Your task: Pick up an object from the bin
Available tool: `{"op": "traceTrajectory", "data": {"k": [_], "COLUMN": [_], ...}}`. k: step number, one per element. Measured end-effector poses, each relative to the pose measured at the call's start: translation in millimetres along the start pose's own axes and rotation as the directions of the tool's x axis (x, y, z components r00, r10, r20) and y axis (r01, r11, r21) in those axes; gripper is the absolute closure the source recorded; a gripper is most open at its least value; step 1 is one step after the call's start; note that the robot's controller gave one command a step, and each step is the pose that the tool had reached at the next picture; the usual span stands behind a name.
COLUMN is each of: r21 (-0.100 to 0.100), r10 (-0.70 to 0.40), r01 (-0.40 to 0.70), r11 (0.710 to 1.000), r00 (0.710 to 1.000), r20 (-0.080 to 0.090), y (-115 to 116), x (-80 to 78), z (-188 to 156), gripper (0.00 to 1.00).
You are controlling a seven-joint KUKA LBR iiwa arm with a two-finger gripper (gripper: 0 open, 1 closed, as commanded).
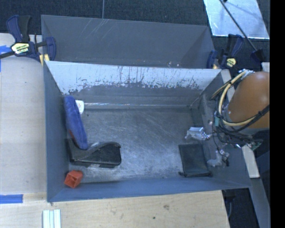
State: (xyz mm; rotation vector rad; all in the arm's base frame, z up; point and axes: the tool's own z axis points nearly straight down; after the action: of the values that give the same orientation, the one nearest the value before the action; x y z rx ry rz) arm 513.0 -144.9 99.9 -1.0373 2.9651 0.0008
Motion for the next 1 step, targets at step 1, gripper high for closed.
{"op": "traceTrajectory", "data": {"k": [1], "r21": [-0.008], "r10": [-0.222], "r01": [0.222], "r11": [0.975], "r00": [0.975], "r20": [0.011], "y": [0.9], "x": [-22.2], "z": [29.2], "gripper": [0.0]}}
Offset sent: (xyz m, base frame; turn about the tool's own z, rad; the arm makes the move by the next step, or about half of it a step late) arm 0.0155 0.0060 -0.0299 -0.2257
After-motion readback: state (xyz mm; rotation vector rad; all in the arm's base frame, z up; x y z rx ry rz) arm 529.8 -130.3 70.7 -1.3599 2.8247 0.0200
